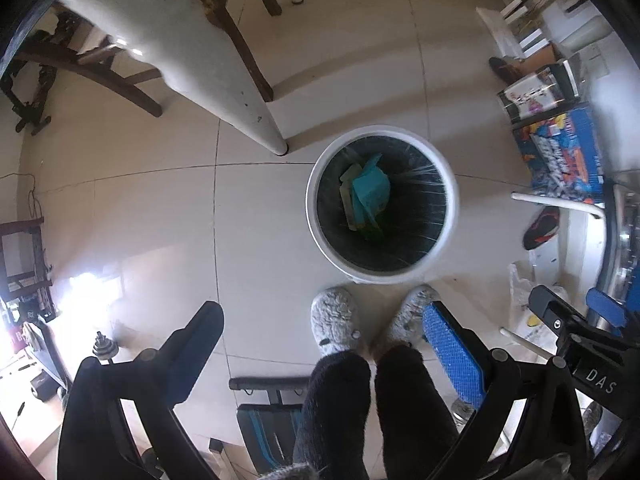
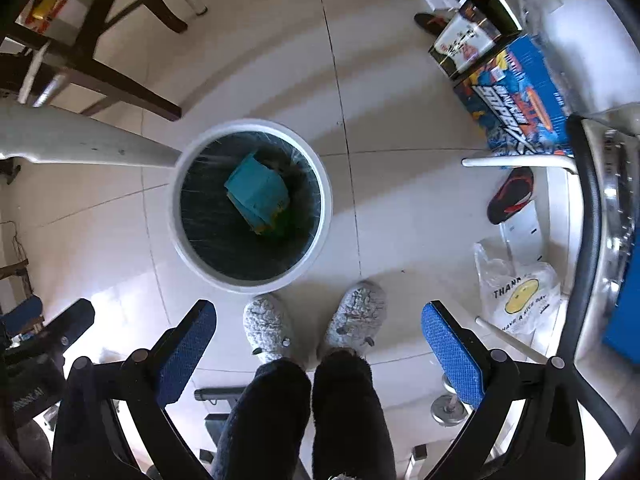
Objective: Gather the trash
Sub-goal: 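Carry both items to the white bin and open both tools to drop them, then grasp the DHA Pure Milk carton with left tool while right tool grasps the Doctor toothpaste box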
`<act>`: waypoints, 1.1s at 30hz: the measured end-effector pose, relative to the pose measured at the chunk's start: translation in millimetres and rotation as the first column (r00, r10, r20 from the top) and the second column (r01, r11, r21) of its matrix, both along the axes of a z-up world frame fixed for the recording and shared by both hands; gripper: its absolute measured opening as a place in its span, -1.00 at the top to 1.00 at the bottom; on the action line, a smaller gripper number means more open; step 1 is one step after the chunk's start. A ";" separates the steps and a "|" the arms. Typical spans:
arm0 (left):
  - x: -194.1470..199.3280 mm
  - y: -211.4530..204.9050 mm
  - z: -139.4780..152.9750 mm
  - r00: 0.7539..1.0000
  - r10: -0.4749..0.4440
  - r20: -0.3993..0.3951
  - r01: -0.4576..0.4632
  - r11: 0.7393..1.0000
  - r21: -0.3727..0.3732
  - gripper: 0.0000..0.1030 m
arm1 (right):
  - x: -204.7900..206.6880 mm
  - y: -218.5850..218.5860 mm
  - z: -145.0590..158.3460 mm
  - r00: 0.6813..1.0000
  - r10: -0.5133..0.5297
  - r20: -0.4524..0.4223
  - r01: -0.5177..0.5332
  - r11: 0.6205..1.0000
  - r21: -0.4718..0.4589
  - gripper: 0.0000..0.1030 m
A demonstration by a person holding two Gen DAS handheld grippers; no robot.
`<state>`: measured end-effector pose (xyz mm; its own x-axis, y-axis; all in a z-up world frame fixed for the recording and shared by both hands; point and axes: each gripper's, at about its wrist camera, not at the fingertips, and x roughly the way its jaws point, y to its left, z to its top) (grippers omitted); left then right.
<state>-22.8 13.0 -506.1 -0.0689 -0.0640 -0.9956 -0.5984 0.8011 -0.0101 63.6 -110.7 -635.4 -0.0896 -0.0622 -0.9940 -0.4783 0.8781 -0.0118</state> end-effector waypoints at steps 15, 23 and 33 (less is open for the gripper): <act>-27.1 2.8 208.9 0.986 -0.007 0.168 0.000 0.999 0.038 -0.98 | -32.5 -8.3 214.2 0.998 -0.064 -0.001 0.064 0.990 0.129 -1.00; 52.8 18.8 314.7 0.931 -0.070 0.359 0.015 0.988 0.152 -0.98 | 23.1 -1.7 356.0 0.981 -0.143 0.129 0.107 0.961 0.253 -1.00; 202.4 24.6 330.9 0.954 -0.029 0.299 -0.017 0.988 0.150 -0.98 | 189.4 -7.9 406.8 0.961 -0.108 0.256 0.053 0.976 0.209 -0.41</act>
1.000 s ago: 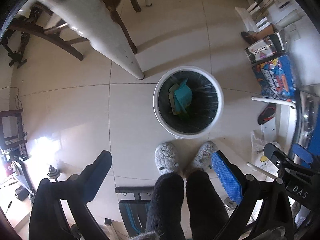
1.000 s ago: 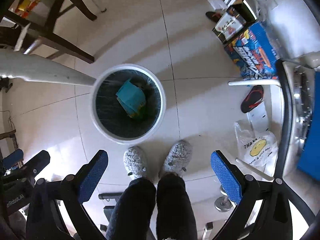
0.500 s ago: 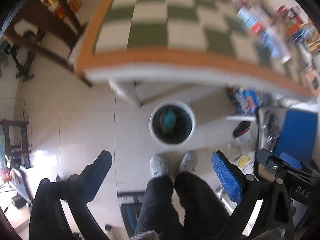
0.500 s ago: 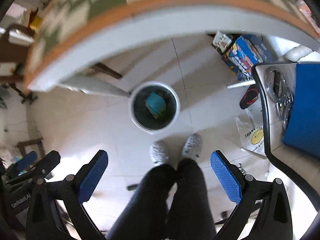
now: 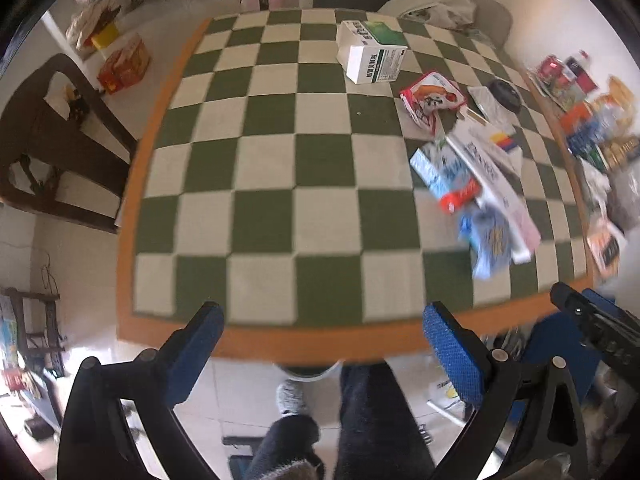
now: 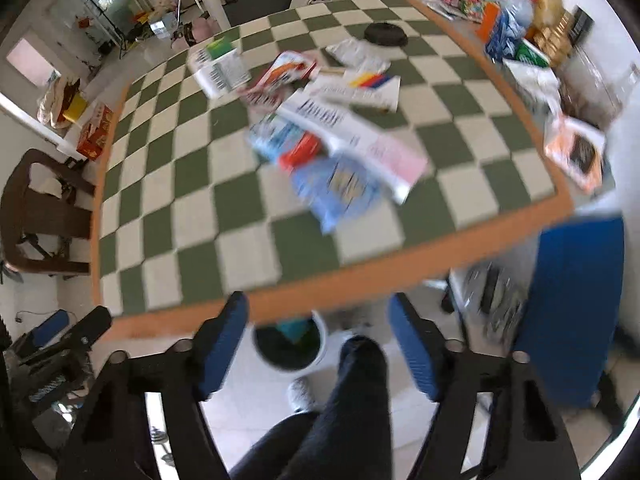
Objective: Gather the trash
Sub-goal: 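Grasp the DHA Pure Milk carton with left tool while right tool grasps the Doctor toothpaste box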
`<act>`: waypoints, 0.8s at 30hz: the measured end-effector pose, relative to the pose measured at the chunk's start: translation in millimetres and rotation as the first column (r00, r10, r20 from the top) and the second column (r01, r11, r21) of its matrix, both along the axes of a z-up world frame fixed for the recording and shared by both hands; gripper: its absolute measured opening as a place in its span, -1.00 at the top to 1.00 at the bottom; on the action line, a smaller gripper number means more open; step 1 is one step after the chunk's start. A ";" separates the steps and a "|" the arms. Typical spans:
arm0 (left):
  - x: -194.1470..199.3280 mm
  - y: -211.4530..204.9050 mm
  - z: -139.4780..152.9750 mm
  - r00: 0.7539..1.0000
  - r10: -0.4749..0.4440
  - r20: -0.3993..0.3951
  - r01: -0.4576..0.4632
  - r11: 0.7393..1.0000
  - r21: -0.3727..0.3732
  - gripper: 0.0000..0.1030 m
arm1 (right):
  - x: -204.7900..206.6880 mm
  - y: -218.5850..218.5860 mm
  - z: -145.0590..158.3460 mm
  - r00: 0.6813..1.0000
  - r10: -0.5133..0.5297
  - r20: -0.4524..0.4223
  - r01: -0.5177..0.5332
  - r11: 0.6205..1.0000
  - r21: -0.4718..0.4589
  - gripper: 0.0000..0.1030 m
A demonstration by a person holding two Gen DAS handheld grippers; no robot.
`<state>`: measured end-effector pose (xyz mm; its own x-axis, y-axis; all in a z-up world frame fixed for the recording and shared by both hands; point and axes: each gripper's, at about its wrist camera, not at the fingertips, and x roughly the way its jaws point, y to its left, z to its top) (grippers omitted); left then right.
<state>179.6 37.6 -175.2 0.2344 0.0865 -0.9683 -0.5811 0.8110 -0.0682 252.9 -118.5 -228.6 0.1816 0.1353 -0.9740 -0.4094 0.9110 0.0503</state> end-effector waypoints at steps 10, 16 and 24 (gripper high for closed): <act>117.7 19.4 -70.5 0.973 0.126 -0.195 -0.158 0.974 -0.161 -0.96 | 151.1 60.1 -134.2 0.961 0.195 -0.196 -0.223 0.966 -0.131 -0.52; 170.8 7.0 -96.9 0.974 0.133 -0.182 -0.180 0.945 -0.272 -0.96 | 177.0 68.4 -136.2 0.961 0.234 -0.145 -0.255 0.956 -0.148 -0.25; 210.2 -13.3 -128.6 0.969 0.087 -0.231 -0.154 0.944 -0.292 -0.12 | 201.6 24.5 -136.6 0.970 0.114 -0.213 -0.138 0.985 -0.099 -0.23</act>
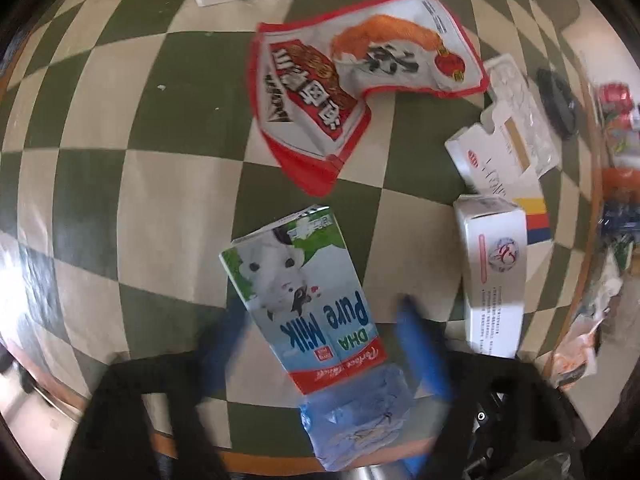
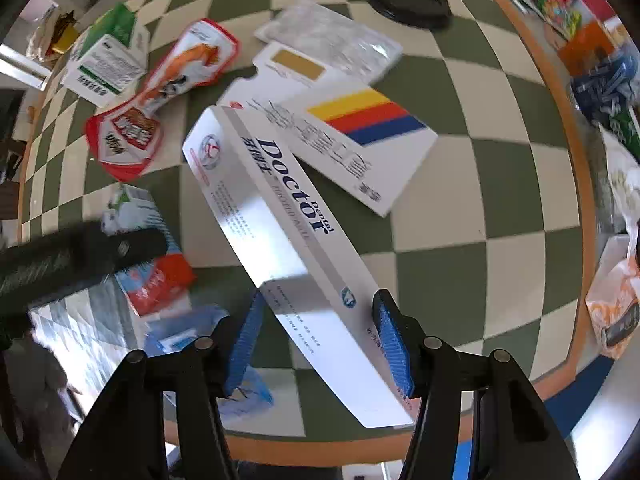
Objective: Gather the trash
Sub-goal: 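Grasp the DHA Pure Milk carton with left tool while right tool grasps the Doctor toothpaste box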
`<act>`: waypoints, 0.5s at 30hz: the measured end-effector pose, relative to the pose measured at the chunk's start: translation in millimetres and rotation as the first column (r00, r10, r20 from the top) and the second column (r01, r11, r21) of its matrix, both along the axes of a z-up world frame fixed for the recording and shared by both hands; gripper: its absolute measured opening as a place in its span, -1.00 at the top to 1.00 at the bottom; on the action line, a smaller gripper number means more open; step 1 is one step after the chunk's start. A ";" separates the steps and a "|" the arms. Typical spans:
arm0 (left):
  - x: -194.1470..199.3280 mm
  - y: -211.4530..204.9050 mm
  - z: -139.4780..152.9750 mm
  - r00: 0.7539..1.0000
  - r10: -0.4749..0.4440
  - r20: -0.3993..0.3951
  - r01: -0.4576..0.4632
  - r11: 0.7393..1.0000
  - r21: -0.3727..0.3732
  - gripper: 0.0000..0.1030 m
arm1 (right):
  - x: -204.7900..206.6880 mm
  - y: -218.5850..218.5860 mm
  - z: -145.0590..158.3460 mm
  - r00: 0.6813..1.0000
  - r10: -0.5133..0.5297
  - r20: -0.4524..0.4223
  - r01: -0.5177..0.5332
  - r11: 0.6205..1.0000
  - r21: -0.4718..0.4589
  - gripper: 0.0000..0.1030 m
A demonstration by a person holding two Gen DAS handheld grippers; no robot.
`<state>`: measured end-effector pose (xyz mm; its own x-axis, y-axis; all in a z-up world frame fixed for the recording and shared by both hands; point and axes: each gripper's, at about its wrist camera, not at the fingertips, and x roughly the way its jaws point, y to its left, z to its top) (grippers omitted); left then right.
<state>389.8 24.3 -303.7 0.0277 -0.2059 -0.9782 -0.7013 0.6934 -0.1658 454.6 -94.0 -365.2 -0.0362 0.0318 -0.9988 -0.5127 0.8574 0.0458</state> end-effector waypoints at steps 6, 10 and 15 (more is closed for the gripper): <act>-3.1 1.9 9.4 0.972 -0.236 -0.018 0.235 0.956 0.175 -0.07 | 9.2 2.3 -16.3 0.997 0.056 -0.043 -0.056 0.998 0.002 -0.45; -19.8 20.9 -0.1 0.972 -0.231 -0.049 0.236 0.952 0.193 -0.07 | 6.5 16.3 -20.4 0.994 0.103 -0.033 -0.103 0.994 -0.023 -0.45; -37.3 35.1 -8.9 0.988 -0.152 -0.018 0.153 0.974 0.166 0.01 | 0.8 29.6 -34.4 0.991 0.098 -0.090 -0.100 0.995 -0.010 -0.43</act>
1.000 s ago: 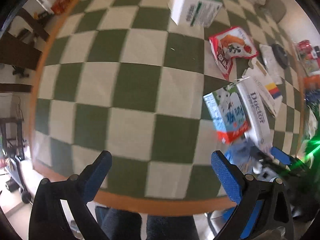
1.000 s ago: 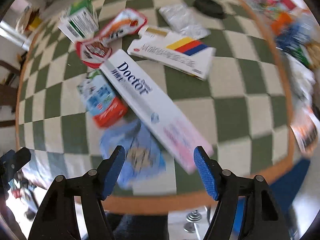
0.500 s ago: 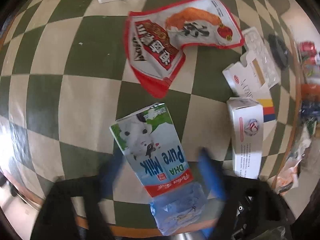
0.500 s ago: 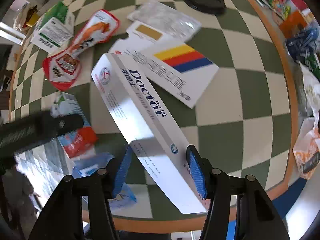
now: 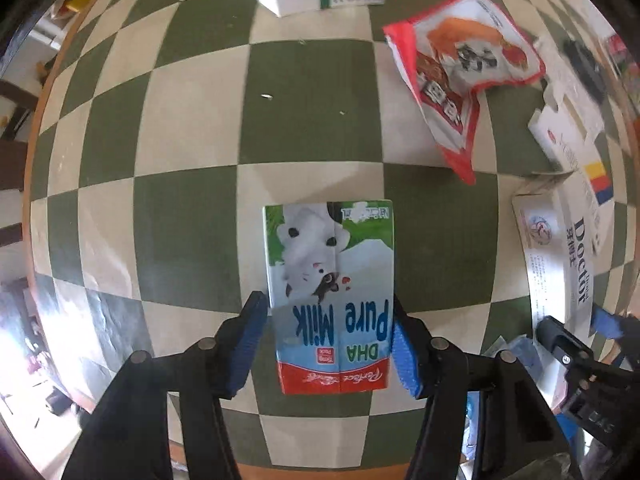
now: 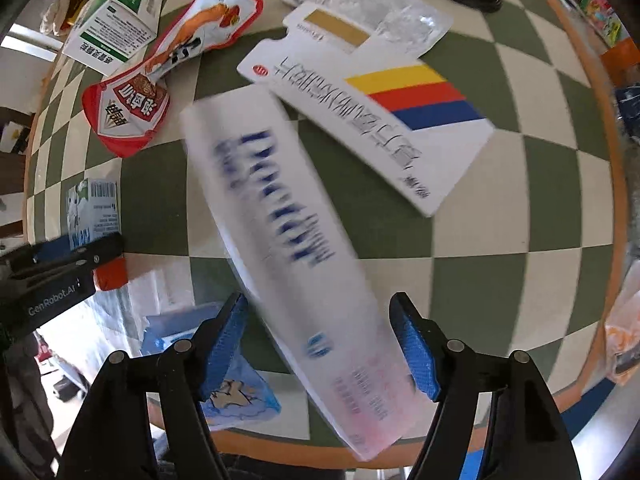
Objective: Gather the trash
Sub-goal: 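Grasp the DHA Pure Milk carton with left tool while right tool grasps the Doctor toothpaste box, then carry both boxes over the bin and open both tools to drop them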
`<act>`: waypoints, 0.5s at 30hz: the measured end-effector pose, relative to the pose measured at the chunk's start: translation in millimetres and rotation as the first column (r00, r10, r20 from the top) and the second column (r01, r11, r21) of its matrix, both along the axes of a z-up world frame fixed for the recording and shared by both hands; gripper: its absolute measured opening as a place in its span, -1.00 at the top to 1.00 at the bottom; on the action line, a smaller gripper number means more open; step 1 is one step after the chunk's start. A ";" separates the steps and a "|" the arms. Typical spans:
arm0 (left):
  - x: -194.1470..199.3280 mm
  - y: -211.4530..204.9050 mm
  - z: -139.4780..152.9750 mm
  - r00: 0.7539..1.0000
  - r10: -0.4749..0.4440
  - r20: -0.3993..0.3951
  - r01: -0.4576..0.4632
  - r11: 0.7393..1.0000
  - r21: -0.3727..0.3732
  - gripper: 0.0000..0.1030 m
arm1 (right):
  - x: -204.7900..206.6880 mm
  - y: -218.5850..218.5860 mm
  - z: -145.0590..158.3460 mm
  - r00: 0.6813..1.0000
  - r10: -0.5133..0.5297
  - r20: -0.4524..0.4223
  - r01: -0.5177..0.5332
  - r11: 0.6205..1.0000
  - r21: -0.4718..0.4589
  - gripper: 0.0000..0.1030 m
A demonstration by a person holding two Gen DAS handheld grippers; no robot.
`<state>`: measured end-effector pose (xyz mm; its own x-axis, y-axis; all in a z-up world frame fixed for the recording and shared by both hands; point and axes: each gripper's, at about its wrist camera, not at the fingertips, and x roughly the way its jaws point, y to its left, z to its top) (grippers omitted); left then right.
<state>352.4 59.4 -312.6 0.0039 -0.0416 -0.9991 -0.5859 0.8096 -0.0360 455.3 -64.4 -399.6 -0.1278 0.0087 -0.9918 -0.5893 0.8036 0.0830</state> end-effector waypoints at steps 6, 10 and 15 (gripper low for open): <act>-12.7 -3.5 7.5 1.000 -0.006 0.021 0.005 0.999 0.034 0.11 | -10.2 11.1 4.4 0.999 -0.012 0.045 0.010 0.999 0.037 -0.13; -13.4 -17.8 20.0 0.999 -0.012 0.045 0.009 0.998 0.068 0.11 | -8.7 11.1 26.6 0.995 -0.047 0.085 0.040 0.996 0.078 -0.12; -13.9 -29.6 48.9 0.995 -0.036 0.094 0.027 0.995 0.097 0.12 | -7.3 13.5 60.3 0.988 -0.079 0.135 0.061 0.989 0.133 -0.11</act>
<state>338.6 29.8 -263.6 0.1001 0.0519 -0.9936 -0.5574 0.8302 -0.0128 448.1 -50.8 -339.3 0.0167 0.1411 -0.9898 -0.5450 0.8312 0.1093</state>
